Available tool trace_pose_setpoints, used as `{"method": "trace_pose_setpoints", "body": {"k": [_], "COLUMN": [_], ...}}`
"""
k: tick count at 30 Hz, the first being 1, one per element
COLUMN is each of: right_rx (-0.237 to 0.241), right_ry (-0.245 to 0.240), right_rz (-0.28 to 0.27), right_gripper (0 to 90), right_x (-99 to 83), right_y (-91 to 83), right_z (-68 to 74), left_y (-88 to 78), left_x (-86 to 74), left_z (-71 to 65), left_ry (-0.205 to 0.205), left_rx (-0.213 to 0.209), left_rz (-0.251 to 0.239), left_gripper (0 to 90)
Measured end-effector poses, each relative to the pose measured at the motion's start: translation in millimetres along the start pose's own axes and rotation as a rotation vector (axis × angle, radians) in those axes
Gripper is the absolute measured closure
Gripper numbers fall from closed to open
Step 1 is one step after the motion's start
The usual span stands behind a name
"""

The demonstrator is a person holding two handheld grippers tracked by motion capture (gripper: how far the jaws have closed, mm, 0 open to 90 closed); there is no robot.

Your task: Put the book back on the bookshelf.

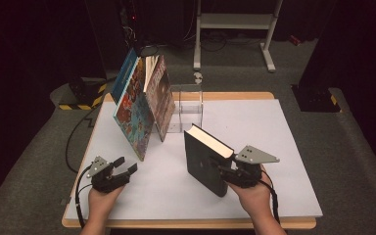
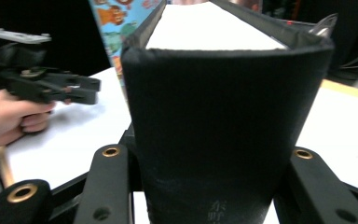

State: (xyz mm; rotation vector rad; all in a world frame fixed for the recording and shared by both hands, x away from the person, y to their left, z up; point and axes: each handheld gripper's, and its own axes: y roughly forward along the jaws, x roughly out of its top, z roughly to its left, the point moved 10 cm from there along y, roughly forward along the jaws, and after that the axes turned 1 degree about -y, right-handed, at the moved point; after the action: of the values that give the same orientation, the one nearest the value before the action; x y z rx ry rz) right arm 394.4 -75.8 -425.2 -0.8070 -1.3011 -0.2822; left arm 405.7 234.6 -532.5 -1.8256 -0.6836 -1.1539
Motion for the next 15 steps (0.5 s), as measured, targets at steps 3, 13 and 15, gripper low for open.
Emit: {"method": "trace_pose_setpoints", "body": {"k": [3,13,15], "right_rx": [-0.052,-0.168,-0.191], "right_ry": [-0.004,0.06,0.082], "right_rz": [-0.004,-0.029,-0.033], "right_gripper": [53.9,53.9,53.9], "right_x": [8.8,38.9,45.8], "right_y": [6.8,43.5,56.5], "right_z": [-5.0,-32.0,-41.3], "left_y": [-1.4,-1.1,-1.2], "left_x": [1.0,2.1,2.5], "left_z": [-1.0,-5.1,-4.6], "left_ry": [0.003,0.014,0.004], "left_rx": [-0.004,-0.027,-0.031], "left_rz": [-0.006,-0.011,-0.015], "left_gripper": [33.2,33.2,33.2]}}
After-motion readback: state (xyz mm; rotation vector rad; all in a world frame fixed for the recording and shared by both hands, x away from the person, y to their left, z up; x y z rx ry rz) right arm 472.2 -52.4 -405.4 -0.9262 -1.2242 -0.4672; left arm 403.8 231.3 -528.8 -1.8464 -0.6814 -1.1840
